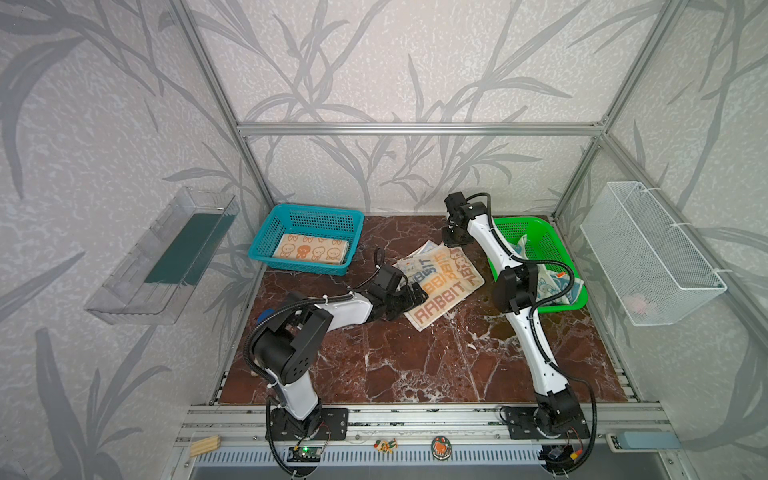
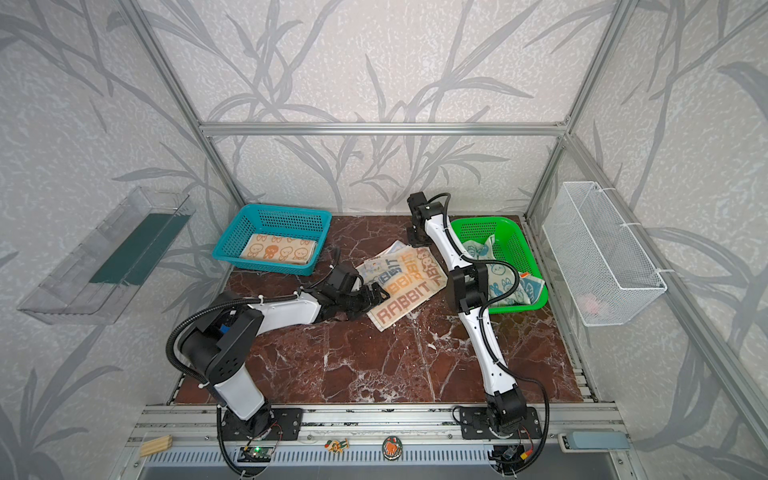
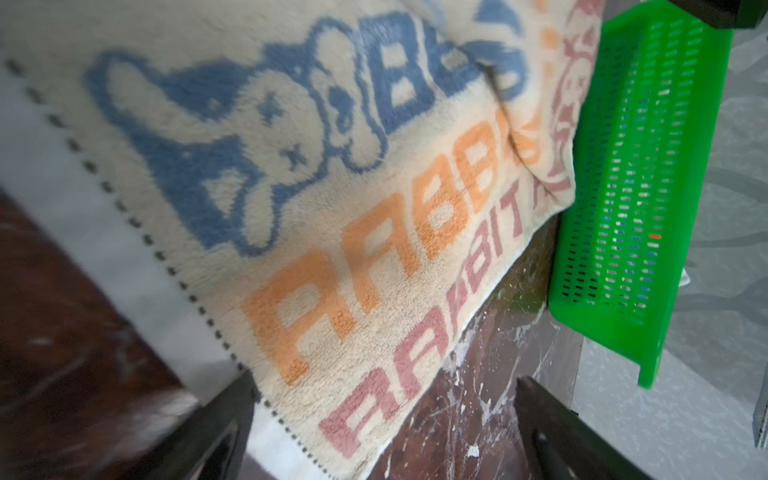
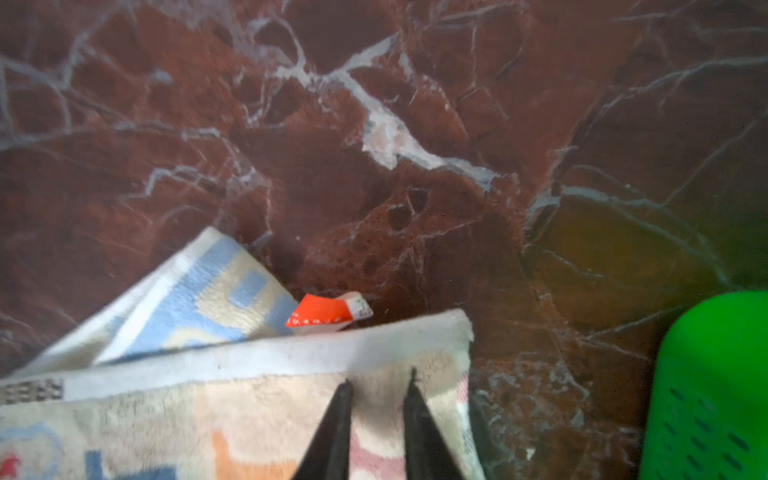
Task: Fold and stack the towels
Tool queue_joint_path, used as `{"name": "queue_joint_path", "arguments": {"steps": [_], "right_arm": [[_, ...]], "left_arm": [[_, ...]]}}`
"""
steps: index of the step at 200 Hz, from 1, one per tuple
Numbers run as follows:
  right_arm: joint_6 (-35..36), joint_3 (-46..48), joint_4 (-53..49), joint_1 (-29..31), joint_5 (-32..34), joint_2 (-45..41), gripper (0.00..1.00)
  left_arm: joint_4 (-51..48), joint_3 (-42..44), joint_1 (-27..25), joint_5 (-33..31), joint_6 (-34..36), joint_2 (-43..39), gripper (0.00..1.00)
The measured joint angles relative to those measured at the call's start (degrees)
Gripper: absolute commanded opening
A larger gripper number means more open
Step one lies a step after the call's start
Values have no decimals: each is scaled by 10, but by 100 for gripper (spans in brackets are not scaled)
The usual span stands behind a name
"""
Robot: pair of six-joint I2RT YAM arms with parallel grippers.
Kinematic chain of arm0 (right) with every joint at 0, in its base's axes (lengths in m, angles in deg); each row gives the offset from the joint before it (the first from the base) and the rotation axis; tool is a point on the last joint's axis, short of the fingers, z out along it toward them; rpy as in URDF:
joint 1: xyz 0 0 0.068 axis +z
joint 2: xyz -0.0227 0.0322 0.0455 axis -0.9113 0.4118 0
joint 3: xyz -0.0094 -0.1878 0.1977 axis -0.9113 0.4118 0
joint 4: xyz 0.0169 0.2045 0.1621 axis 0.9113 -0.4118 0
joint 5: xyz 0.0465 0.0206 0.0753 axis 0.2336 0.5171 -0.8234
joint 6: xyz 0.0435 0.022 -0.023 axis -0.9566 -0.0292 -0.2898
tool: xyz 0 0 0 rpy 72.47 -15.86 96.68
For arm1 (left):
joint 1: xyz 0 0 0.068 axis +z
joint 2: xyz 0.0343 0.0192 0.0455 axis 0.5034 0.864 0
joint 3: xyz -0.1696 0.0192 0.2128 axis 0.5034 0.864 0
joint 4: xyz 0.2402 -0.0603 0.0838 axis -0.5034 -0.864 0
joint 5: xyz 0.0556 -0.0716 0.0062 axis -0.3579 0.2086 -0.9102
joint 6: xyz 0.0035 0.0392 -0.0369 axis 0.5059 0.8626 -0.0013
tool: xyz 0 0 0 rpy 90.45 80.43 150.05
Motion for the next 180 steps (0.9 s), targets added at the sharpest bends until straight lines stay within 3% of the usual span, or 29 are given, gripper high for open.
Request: {"name": "queue_joint_path", "arguments": {"steps": [40,75,125,150,180], "right_arm": [[-1,105,12,-5,-48,-64,63],[-4,341,78,0,-93,-218,90],[-25,607,190,15,-169,-402,99],[-30,654,217,32,-187,-408,100],[-30,648,227,54,-191,-379,99]], "left_arm": [[12,-21,-24,9,-24,19,99],[-53,-35,1,-2,1,-10,99],[-122,-42,64,-31,57,-102,99],[-148,-41,84,-42,73,-116,99],[-163,-28,90,-44,78,-133,99]]}}
